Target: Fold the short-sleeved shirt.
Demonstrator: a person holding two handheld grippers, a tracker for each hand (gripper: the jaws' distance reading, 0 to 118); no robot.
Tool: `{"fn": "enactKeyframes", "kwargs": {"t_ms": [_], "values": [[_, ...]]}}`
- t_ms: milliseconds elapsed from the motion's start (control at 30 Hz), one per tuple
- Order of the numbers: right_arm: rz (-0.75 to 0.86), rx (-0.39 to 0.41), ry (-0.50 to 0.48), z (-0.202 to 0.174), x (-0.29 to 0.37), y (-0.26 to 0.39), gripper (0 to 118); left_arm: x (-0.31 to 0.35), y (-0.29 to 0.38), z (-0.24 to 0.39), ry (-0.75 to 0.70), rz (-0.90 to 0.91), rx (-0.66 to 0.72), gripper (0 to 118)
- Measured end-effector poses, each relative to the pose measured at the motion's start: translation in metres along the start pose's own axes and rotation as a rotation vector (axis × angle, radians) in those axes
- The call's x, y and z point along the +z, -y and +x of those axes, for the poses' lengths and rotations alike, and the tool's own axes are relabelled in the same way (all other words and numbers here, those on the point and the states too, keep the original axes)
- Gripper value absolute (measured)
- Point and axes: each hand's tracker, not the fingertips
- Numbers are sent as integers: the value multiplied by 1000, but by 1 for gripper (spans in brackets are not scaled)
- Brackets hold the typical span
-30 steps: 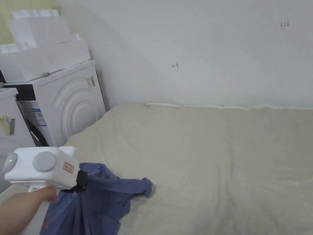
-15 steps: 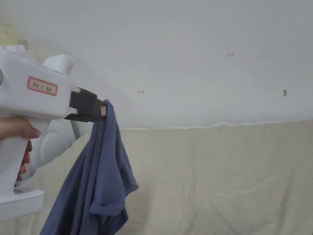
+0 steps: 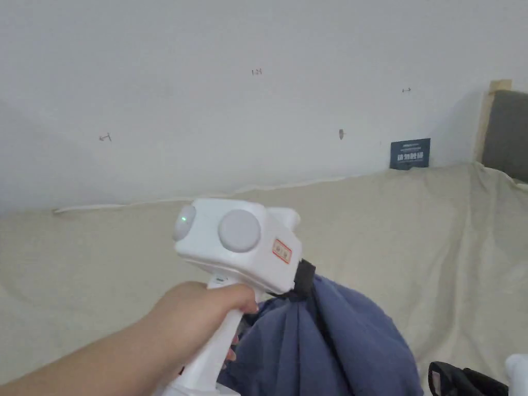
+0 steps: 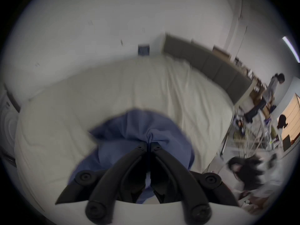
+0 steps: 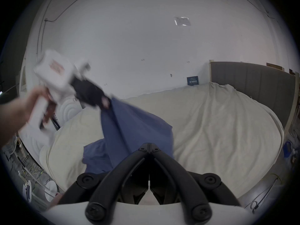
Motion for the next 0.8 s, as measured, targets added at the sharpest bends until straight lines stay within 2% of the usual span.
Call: {"fn": "enactKeyframes", "kwargs": {"t_ms": [67, 100, 133, 167, 200, 233, 267, 300, 333, 433, 600, 800], "values": [[-14, -16, 22, 12, 1, 4, 0, -51, 10, 7, 62, -95, 40, 3], [-17, -22, 30, 19, 3, 6, 0, -69, 15, 9, 75, -121, 84, 7], [-20, -26, 34, 24, 4, 9, 0, -81, 17, 11, 70, -135, 117, 15], [-26, -29, 42, 29, 5, 12, 0, -90, 19, 12, 68, -151, 142, 36], [-36, -32, 53, 33, 5, 14, 0, -97, 19, 11, 68, -171, 165, 75], [-45, -33, 62, 37, 4, 17, 0, -106, 21, 10, 61, -206, 192, 98], [-55, -38, 67, 41, 3, 19, 0, -114, 24, 8, 27, -250, 209, 109], [-63, -46, 67, 44, 1, 22, 0, -122, 25, 6, -31, -337, 220, 111], [-70, -55, 65, 46, 0, 23, 0, -125, 26, 7, -15, -344, 219, 111], [-82, -82, 56, 50, -5, 26, 0, -128, 34, -3, 42, -308, 276, 111], [-90, -82, 35, 44, -9, 24, 0, -89, 41, -16, 147, -180, 411, 110], [-64, -59, 17, 30, -3, 17, 0, 3, 62, -19, 107, 31, 308, 104]]}}
